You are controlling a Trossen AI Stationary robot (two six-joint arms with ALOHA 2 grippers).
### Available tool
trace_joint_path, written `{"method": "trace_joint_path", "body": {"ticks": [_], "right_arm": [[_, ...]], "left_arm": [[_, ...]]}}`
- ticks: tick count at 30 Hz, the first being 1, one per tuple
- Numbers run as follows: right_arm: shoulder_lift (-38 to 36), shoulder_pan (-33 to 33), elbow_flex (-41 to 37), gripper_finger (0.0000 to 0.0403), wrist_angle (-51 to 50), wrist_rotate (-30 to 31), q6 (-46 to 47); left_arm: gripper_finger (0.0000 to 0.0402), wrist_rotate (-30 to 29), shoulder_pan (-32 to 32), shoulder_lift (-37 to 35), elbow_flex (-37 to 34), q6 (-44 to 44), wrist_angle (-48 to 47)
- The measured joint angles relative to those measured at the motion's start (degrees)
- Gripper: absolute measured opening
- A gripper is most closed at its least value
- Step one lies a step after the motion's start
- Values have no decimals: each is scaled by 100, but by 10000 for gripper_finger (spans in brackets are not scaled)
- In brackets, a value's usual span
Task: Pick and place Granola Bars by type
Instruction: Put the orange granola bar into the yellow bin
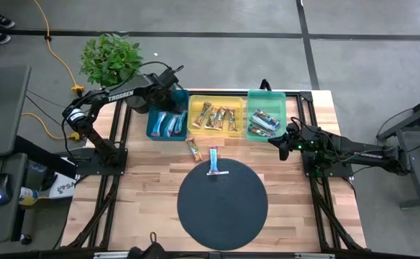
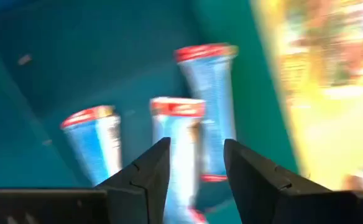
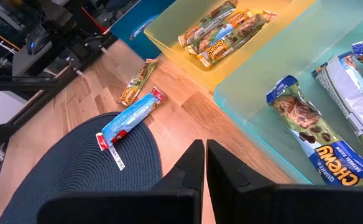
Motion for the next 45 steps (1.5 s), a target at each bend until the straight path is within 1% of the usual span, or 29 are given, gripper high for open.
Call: {"method": "trace_joint_path", "body": {"ticks": [3,6,10,13,16,19,21,25,29,32,34,36,37,40,43,45], "right_arm": [[0,1,0,0,0,0,-2],[0,1,0,0,0,0,0],[0,1,0,0,0,0,0],[0,1,0,0,0,0,0],[0,-1,0,0,0,0,0],[0,0,0,0,0,0,0],[-1,-1,0,0,0,0,0],[0,-1,0,0,0,0,0],[0,0,0,0,0,0,-1],[-1,-1,0,0,0,0,0],[-2,0,0,0,-1,1,0],[-1,0,0,0,1,0,0],[0,0,0,0,7,1,0],[-5,-1,0,0,2,-2,0],[-6,1,0,0,-5,2,0],[16,0,0,0,27,-12,0]], "left_arm": [[148,461,-256,-19,298,-381,92],[148,888,-699,-38,514,-826,111],[148,959,-1507,-46,587,-1373,357],[147,931,-2149,-46,598,-1978,483],[147,444,-2783,-44,598,-2738,476],[147,-349,-3320,-44,598,-3723,476],[147,-820,-3607,-44,598,-4298,478],[147,-1391,-4026,-40,598,-5233,426],[147,-1937,-4369,-37,598,-6112,162],[147,-2171,-4523,67,598,-6765,-9],[147,-2121,-4540,195,592,-7135,-79],[147,-1866,-4529,393,598,-7335,98],[147,-1741,-4521,499,594,-7340,131],[147,-1604,-4454,830,594,-7374,441],[147,-1395,-4367,1046,596,-7459,486],[147,-1358,-4328,1173,591,-7466,443]]}}
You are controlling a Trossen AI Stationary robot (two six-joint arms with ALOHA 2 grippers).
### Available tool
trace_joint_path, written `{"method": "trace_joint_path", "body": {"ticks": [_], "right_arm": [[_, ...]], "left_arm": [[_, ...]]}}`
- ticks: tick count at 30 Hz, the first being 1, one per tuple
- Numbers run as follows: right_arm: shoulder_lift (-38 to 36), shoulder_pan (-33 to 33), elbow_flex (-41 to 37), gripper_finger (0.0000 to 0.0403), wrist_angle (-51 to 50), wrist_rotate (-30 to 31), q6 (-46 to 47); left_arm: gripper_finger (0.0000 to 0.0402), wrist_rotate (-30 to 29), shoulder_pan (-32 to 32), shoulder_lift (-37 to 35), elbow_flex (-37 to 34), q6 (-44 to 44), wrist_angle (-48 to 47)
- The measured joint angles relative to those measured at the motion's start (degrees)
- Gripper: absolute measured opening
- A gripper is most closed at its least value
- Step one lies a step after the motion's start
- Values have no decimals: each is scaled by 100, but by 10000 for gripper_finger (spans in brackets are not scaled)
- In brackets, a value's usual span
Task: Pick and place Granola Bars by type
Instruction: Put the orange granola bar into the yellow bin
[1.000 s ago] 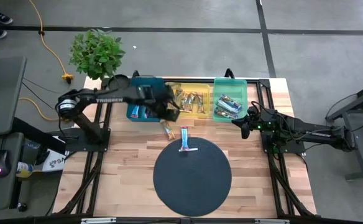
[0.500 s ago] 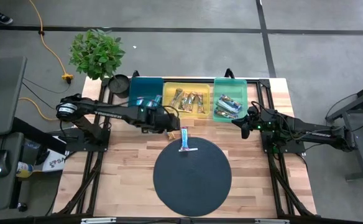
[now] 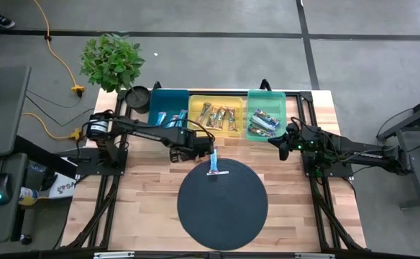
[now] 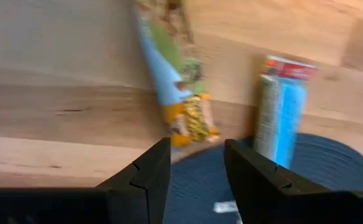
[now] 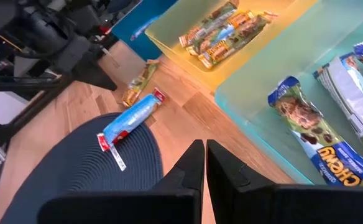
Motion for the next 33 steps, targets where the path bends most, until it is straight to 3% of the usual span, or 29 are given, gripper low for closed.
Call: {"method": "trace_joint_path", "body": {"ticks": [15,23,27,33], "right_arm": [[59,0,0,0,-25,17,0],[59,1,0,0,-27,14,0],[59,1,-1,0,-27,14,0],[59,1,0,0,-27,15,0]], "left_arm": [[147,-135,458,77,2,0,76],[149,-73,528,101,2,607,95],[174,-47,517,101,2,583,24],[247,-84,520,101,2,235,10]]}}
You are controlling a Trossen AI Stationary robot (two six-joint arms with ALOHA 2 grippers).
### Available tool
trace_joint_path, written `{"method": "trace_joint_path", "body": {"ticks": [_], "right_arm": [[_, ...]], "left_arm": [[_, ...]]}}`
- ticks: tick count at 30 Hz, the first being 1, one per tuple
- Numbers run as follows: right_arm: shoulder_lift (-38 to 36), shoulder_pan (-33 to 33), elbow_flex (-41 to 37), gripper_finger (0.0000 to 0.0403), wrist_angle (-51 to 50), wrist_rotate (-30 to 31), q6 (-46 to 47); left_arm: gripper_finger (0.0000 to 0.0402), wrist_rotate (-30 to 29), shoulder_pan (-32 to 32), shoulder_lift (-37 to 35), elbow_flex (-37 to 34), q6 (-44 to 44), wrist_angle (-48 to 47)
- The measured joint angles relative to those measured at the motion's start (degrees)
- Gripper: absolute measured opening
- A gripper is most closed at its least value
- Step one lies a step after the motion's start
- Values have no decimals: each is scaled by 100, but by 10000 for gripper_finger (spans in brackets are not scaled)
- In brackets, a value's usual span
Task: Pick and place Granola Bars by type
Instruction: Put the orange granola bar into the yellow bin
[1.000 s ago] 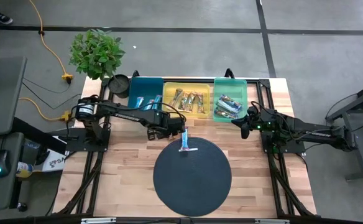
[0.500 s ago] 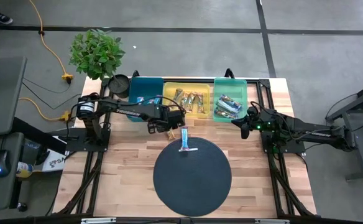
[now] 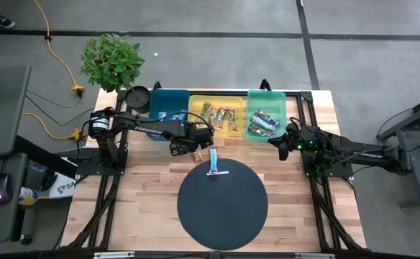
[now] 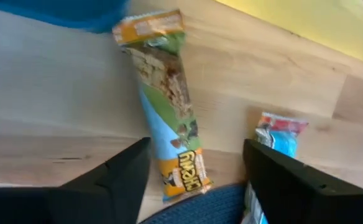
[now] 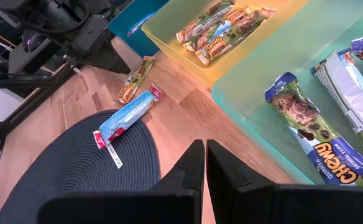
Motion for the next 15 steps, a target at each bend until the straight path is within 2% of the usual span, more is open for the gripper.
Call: {"method": "trace_joint_path", "body": {"ticks": [6,15], "right_arm": [[0,-2,-1,0,0,0,0],[0,0,-1,0,0,0,0]], "left_arm": [[301,-164,2,0,0,-626,-377],[301,-269,108,0,0,-880,-334]]}}
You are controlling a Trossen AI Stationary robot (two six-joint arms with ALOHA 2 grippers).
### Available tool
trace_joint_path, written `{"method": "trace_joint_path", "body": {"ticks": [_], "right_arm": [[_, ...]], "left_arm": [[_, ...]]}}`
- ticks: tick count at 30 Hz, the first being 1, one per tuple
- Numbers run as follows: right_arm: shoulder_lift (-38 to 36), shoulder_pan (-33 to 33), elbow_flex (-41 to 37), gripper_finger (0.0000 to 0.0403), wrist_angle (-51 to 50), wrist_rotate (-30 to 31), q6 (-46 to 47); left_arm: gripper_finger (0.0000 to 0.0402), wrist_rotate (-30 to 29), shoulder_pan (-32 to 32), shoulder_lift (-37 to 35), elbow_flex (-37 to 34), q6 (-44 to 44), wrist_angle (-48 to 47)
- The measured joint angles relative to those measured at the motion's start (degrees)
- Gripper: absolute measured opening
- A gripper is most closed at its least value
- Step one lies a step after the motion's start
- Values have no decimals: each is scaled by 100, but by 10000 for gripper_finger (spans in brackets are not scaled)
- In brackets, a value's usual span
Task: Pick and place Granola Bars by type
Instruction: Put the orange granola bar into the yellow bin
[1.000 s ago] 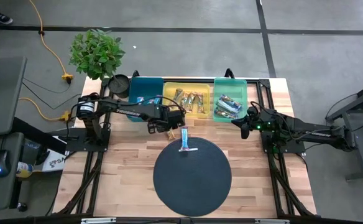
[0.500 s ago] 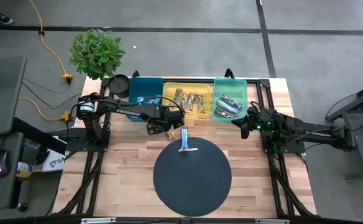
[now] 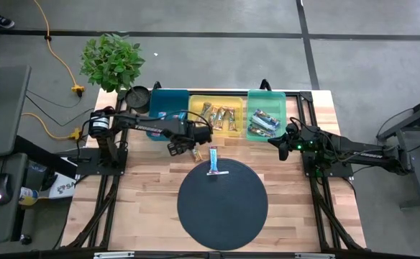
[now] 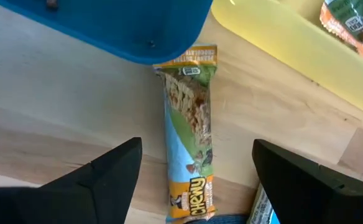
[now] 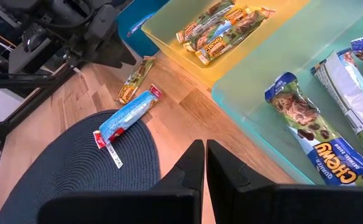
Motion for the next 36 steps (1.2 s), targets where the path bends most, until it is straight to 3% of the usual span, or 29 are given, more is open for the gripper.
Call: {"method": "trace_joint_path", "body": {"ticks": [23,36], "right_arm": [[49,2,-1,0,3,-7,0],[42,2,-1,0,0,-2,0]], "left_arm": [[300,916,204,624,15,205,346],[296,1038,198,730,17,349,315]]}}
